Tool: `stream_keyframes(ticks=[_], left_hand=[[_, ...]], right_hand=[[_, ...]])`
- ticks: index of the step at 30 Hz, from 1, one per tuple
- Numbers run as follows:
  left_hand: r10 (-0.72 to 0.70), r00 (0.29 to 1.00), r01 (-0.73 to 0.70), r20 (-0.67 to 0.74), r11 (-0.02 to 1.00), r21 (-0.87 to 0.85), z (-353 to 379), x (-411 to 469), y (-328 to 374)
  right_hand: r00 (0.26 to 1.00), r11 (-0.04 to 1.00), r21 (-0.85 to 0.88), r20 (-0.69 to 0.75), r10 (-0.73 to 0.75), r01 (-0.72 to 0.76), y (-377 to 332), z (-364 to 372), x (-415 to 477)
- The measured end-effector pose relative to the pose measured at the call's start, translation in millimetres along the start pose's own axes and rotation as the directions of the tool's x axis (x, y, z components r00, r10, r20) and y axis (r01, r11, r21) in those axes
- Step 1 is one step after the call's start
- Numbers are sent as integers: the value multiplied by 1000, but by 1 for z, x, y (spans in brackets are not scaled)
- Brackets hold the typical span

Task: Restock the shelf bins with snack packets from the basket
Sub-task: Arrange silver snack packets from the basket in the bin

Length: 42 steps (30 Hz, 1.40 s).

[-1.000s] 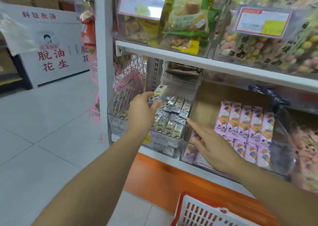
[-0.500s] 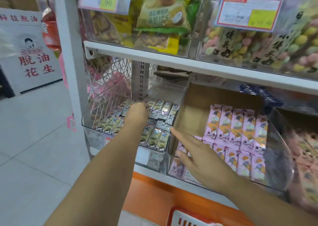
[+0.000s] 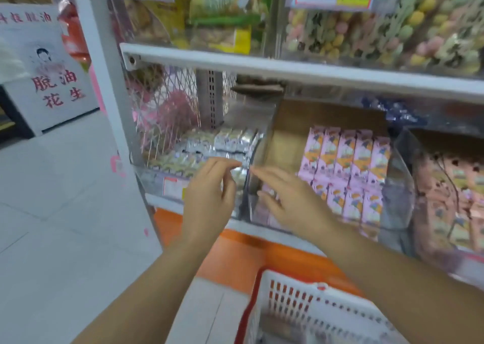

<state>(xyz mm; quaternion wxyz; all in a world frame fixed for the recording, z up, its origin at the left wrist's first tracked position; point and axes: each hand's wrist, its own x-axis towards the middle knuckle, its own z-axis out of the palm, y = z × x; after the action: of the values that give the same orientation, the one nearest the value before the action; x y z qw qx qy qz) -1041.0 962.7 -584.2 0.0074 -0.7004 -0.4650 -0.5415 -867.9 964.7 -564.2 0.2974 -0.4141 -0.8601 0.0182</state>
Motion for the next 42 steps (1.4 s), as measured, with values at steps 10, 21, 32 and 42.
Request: stream_keyframes(ticks=[10, 21, 32, 42], left_hand=[[-316, 620, 237, 718, 948, 213, 24, -182, 5], [-318, 702, 192, 638, 946, 260, 58, -206, -14], [-231, 754, 129, 615, 970, 207, 65, -223, -24], [-250, 738, 181, 627, 968, 174, 65, -223, -26]], right_hand=[[876, 977, -154, 440, 199, -145, 18, 53, -167], [235, 678, -465, 698, 676, -569, 92, 87, -300], [380, 755, -507, 658, 650, -415, 94, 147, -331], [422, 705, -550, 565, 709, -448, 82, 154, -335]])
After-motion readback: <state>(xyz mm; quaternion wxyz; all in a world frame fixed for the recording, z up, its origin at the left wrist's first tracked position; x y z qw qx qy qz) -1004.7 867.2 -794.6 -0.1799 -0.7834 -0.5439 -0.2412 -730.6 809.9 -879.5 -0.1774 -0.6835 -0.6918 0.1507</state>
